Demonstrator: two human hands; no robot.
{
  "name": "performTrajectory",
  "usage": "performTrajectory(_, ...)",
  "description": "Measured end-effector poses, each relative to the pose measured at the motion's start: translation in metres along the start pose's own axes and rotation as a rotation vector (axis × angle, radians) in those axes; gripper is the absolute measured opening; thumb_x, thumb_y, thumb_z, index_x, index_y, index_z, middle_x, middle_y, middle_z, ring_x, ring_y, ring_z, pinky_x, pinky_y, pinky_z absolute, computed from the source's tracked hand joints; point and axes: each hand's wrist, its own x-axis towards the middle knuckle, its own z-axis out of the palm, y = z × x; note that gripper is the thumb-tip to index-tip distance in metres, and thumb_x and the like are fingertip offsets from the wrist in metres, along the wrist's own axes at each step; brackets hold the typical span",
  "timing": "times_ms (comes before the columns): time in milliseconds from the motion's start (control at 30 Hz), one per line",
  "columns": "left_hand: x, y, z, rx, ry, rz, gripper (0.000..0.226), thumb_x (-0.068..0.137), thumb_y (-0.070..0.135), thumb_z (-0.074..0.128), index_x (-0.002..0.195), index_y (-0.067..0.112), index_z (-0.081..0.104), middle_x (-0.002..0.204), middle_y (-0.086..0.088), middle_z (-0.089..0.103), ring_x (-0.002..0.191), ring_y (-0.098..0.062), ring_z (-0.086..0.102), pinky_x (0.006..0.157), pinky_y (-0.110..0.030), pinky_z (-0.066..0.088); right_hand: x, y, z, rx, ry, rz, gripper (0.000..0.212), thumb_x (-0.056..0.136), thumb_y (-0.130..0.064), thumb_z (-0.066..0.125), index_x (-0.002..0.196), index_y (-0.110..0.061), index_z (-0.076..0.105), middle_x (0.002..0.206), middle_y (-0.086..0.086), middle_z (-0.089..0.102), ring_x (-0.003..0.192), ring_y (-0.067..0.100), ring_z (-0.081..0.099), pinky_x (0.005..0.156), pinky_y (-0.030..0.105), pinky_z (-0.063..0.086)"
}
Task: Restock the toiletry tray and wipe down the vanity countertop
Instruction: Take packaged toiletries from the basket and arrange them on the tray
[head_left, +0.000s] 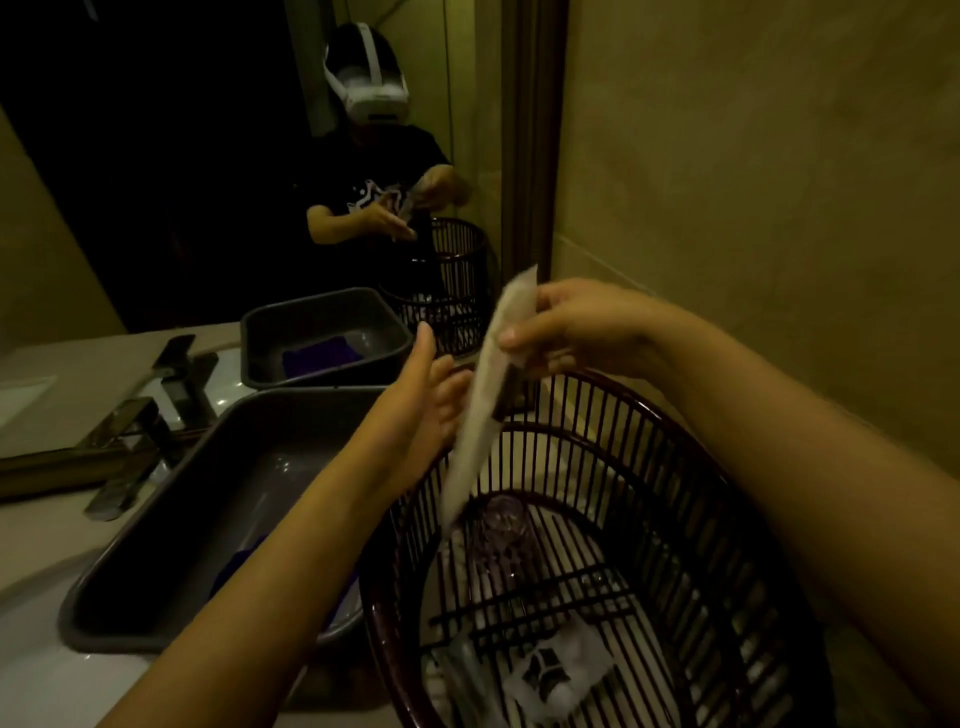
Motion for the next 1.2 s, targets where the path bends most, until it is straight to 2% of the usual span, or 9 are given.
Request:
performTrajectory(67,-0.001,0.001,0.002,-0.297,-0.16,-0.052,0.079,0.066,0.075,0.048,0.118,0.016,0.058,0.13,-0.018,0.054,0.121,-0.029,0.054,0.098,-0.039,0.044,-0.007,-0.016,0.009,-0.013,0.035,-0.142,0.018,0.082,-0.011,0.063,0.097,-0.022,0.061,0.096,0.001,0.067,0.081,0.01,0.069,0.071,0.025,0.057)
performTrajectory(133,-0.003,-0.001,0.003,-0.524,-0.288,-0.105,0.094,0.063,0.072,0.056,0.127,0.005,0.045,0.132,-0.027,0.051,0.124,-0.038,0.049,0.106,-0.048,0.039,-0.007,-0.023,0.023,-0.072,0.069,-0.225,0.021,0.082,-0.011,0.065,0.1,-0.02,0.061,0.097,0.0,0.068,0.091,0.014,0.067,0.081,0.029,0.054)
performTrajectory(267,-0.013,-0.002,0.001,-0.562,-0.529,-0.083,0.074,0.08,0.048,0.057,0.135,0.002,0.042,0.138,-0.025,0.046,0.128,-0.037,0.044,0.106,-0.046,0.038,0.008,-0.025,0.044,-0.222,0.095,-0.282,0.022,0.081,-0.016,0.067,0.103,-0.018,0.061,0.093,-0.005,0.066,0.081,-0.001,0.063,0.062,0.011,0.049)
performTrajectory(367,-0.017,-0.004,-0.007,-0.596,-0.515,-0.074,0.042,0.086,0.015,0.051,0.125,0.001,0.055,0.132,-0.023,0.054,0.123,-0.034,0.051,0.098,-0.043,0.047,0.024,-0.017,0.052,-0.362,0.077,-0.276,0.018,0.083,-0.028,0.066,0.097,-0.019,0.06,0.086,-0.008,0.061,0.074,-0.002,0.06,0.055,0.009,0.047)
performTrajectory(533,-0.017,-0.004,-0.025,-0.611,-0.413,-0.083,0.041,0.087,0.007,0.043,0.126,0.0,0.053,0.132,-0.022,0.054,0.124,-0.032,0.051,0.101,-0.04,0.045,0.047,0.021,0.024,-0.39,0.203,-0.03,0.033,0.094,-0.043,0.043,0.095,-0.014,0.059,0.08,0.0,0.057,0.068,0.011,0.054,0.059,0.02,0.044)
performTrajectory(700,-0.015,-0.012,-0.041,-0.634,-0.302,-0.081,0.044,0.086,0.007,0.041,0.13,0.002,0.043,0.13,-0.022,0.056,0.121,-0.032,0.054,0.097,-0.04,0.048,0.044,0.12,0.055,-0.999,-0.496,0.5,0.036,0.095,-0.036,0.043,0.115,-0.008,0.056,0.094,0.004,0.059,0.078,0.013,0.056,0.069,0.023,0.049)
performTrajectory(800,-0.012,-0.015,-0.043,-0.625,-0.286,-0.082,0.045,0.086,0.006,0.041,0.131,0.001,0.042,0.128,-0.023,0.057,0.12,-0.033,0.054,0.096,-0.04,0.049,0.031,0.167,0.106,-1.151,-0.826,0.509,0.044,0.093,-0.038,0.047,0.122,-0.005,0.053,0.103,0.008,0.056,0.086,0.02,0.052,0.077,0.031,0.044)
performTrajectory(1067,-0.012,-0.014,-0.044,-0.726,-0.278,-0.09,0.039,0.081,0.002,0.047,0.118,-0.005,0.056,0.128,-0.026,0.056,0.119,-0.036,0.054,0.099,-0.043,0.045,0.033,0.179,0.178,-1.269,-0.856,0.321,0.053,0.098,-0.03,0.039,0.141,-0.001,0.03,0.147,0.02,0.035,0.132,0.037,0.036,0.102,0.041,0.037)
performTrajectory(1200,-0.012,-0.014,-0.044,-0.726,-0.268,-0.096,0.042,0.085,0.004,0.041,0.125,-0.003,0.048,0.13,-0.026,0.054,0.122,-0.035,0.052,0.102,-0.043,0.042,0.034,0.161,0.183,-1.109,-0.735,0.362,0.045,0.098,-0.014,0.04,0.139,0.004,0.033,0.145,0.022,0.036,0.133,0.036,0.034,0.102,0.033,0.029)
